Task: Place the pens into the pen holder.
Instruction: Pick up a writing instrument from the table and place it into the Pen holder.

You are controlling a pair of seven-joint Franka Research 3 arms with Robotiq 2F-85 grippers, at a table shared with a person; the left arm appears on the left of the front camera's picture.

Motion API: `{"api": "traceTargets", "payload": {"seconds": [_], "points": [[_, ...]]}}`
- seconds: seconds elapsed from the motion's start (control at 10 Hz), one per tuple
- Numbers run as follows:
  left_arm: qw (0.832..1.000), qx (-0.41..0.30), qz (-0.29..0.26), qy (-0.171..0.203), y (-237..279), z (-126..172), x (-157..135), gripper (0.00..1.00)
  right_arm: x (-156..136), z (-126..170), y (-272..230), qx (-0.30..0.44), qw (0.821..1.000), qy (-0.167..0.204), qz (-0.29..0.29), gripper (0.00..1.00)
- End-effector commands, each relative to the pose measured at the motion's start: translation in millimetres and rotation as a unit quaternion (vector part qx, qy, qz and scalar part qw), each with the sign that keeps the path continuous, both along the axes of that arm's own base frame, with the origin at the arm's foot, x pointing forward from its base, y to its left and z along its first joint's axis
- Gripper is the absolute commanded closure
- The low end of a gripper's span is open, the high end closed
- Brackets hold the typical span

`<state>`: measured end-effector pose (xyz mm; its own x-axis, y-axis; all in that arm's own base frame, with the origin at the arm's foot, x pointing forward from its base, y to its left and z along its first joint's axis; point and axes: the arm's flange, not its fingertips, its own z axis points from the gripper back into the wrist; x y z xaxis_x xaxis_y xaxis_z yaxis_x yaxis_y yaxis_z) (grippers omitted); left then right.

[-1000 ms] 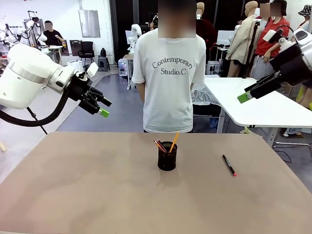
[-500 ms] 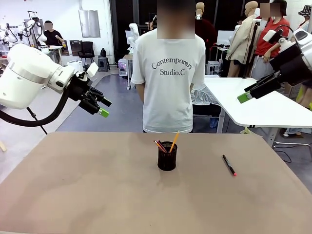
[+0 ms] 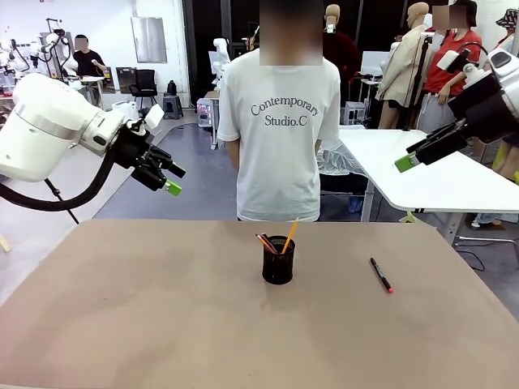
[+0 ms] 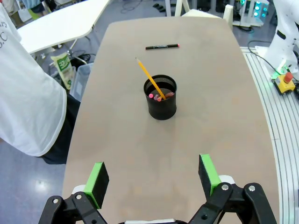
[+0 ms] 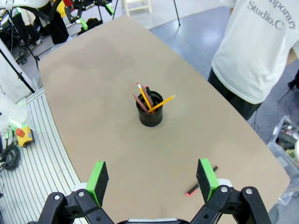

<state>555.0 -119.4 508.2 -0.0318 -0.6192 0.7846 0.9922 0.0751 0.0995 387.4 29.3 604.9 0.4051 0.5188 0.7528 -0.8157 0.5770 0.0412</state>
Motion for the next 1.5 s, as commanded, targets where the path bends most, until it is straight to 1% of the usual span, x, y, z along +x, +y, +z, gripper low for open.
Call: {"api": "traceTargets", "payload": {"seconds": [0.0,0.4,0.5,0.6,0.7,0.8,0.9,1.0,1.1,1.2,1.3,1.4], "points": [[1.0,0.0,0.0,0.0,1,1,0,0.0,1,1,1,0.005,1.0,-0.001,0.002,0.0],[1.0,0.0,0.0,0.0,1,1,0,0.0,0,0,0,0.0,1.0,0.0,0.0,0.0],[1.0,0.0,0.0,0.0,1,1,0,0.0,-3,-11,2,-0.005,0.999,0.022,-0.028,0.0],[1.0,0.0,0.0,0.0,1,1,0,0.0,11,-16,0,-0.023,0.996,0.062,-0.058,0.0],[1.0,0.0,0.0,0.0,1,1,0,0.0,27,-26,-2,-0.065,0.991,0.084,-0.079,0.0],[1.0,0.0,0.0,0.0,1,1,0,0.0,25,-39,-4,-0.104,0.982,0.109,-0.119,0.0],[1.0,0.0,0.0,0.0,1,1,0,0.0,34,-50,-6,-0.144,0.972,0.125,-0.139,0.0],[1.0,0.0,0.0,0.0,1,1,0,0.0,38,-65,-7,-0.182,0.963,0.132,-0.149,0.0],[1.0,0.0,0.0,0.0,1,1,0,0.0,39,-81,-3,-0.222,0.95,0.145,-0.166,0.0],[1.0,0.0,0.0,0.0,1,1,0,0.0,51,-96,0,-0.243,0.941,0.152,-0.181,0.0],[1.0,0.0,0.0,0.0,1,1,0,0.0,53,-115,6,-0.254,0.928,0.175,-0.21,0.0],[1.0,0.0,0.0,0.0,1,1,0,0.0,65,-128,13,-0.255,0.923,0.184,-0.223,0.0]]}}
